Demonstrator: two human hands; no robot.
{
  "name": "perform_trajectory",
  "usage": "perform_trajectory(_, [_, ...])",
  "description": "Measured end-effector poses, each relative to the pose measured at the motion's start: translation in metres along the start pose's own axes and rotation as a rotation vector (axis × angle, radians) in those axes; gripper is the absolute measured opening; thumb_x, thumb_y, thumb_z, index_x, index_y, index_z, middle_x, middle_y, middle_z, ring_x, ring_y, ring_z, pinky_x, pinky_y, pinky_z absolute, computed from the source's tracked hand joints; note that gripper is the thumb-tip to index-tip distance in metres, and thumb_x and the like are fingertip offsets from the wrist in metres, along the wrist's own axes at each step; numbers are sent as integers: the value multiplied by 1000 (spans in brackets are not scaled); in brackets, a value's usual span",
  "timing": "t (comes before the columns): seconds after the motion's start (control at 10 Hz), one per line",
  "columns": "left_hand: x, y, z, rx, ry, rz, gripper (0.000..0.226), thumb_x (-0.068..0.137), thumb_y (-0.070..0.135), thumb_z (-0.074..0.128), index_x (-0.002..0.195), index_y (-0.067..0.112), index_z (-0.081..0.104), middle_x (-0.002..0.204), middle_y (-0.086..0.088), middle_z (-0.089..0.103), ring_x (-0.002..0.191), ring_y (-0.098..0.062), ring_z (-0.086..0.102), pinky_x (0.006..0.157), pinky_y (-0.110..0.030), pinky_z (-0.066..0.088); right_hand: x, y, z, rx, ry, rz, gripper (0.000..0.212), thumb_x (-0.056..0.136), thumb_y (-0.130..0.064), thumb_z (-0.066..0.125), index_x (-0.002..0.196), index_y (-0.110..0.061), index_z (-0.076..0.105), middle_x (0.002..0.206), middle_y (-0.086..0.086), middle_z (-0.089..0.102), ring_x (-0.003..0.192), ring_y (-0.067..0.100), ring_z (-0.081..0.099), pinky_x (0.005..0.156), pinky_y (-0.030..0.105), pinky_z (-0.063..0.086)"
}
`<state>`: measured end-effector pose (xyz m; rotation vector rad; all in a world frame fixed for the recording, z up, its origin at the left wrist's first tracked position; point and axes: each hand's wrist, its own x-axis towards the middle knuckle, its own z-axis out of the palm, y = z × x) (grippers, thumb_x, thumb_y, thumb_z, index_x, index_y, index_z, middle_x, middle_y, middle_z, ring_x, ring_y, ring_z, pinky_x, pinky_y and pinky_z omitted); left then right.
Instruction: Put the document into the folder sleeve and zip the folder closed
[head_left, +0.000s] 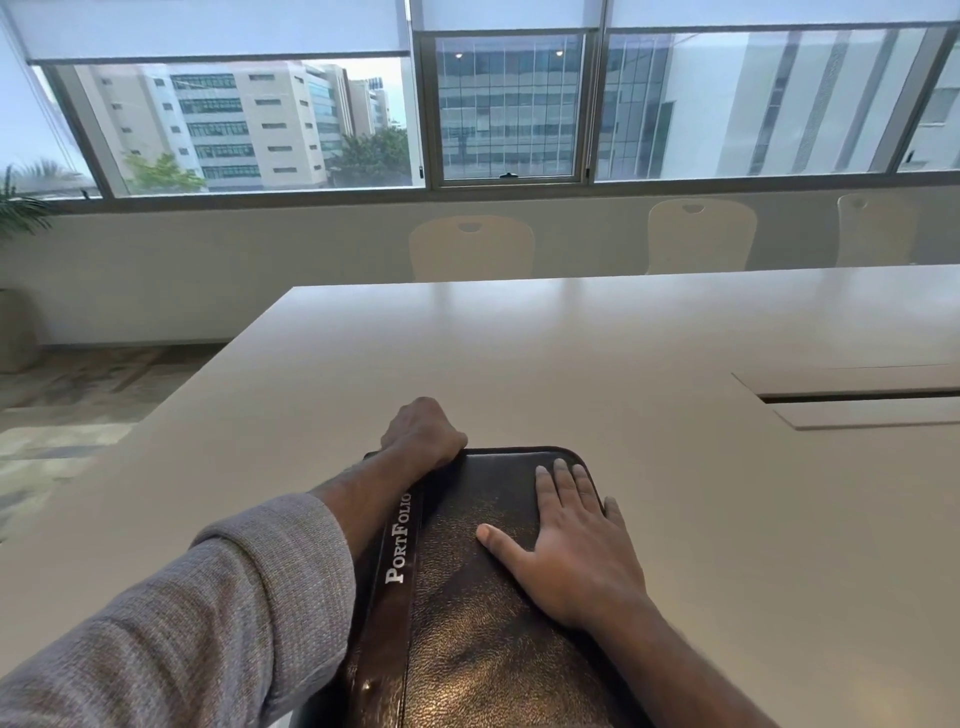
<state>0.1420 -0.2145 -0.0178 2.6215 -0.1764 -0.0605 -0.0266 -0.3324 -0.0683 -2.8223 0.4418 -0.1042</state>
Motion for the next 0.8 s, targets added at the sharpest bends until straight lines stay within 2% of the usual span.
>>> perform_trajectory(0.1, [3,-15,-9,-16,12,-54,25,78,27,75,70,10,58,69,-3,59,64,-21,59,53,-29,41,0,0,0,-10,0,-2,115,62,-96,0,154,-26,-7,163,-4,-13,148,13,-16,120,44,-3])
perform_trajectory(0.3, [9,-57,-36,-50,46,-145,28,74,30,79,71,10,59,74,-5,62,75,-25,64,59,-30,45,-1,0,-2,-23,-4,-6,115,62,-96,-1,154,-26,-7,162,-5,-13,148,12,-15,121,43,-2])
perform_trajectory(0.4, [11,-78,-45,-109,62,-174,27,70,26,80,65,6,62,68,-8,64,64,-25,61,53,-27,42,-1,-2,-3,-25,-5,-4,116,62,-96,-1,154,-26,-7,163,-5,-13,148,12,-14,121,42,-1])
perform_trajectory(0.5, [11,-89,-48,-156,63,-172,21,70,20,79,65,2,69,63,-9,67,60,-23,64,53,-29,48,-2,-3,-4,-21,3,-6,117,61,-96,-2,154,-25,-6,163,-5,-11,148,12,-13,121,42,0])
perform_trajectory(0.6, [11,-92,-47,-150,53,-169,20,73,20,77,76,1,75,75,-13,73,74,-26,71,63,-33,55,-2,-4,-5,-25,5,2,118,60,-96,-2,154,-25,-4,163,-6,-10,148,11,-12,121,42,1])
perform_trajectory(0.8, [2,-112,-46,-17,45,-178,40,88,39,68,99,0,72,104,-16,72,97,-32,66,72,-33,48,-4,-5,-6,-12,-7,4,118,61,-96,-2,155,-24,-3,163,-5,-8,149,12,-10,121,43,2])
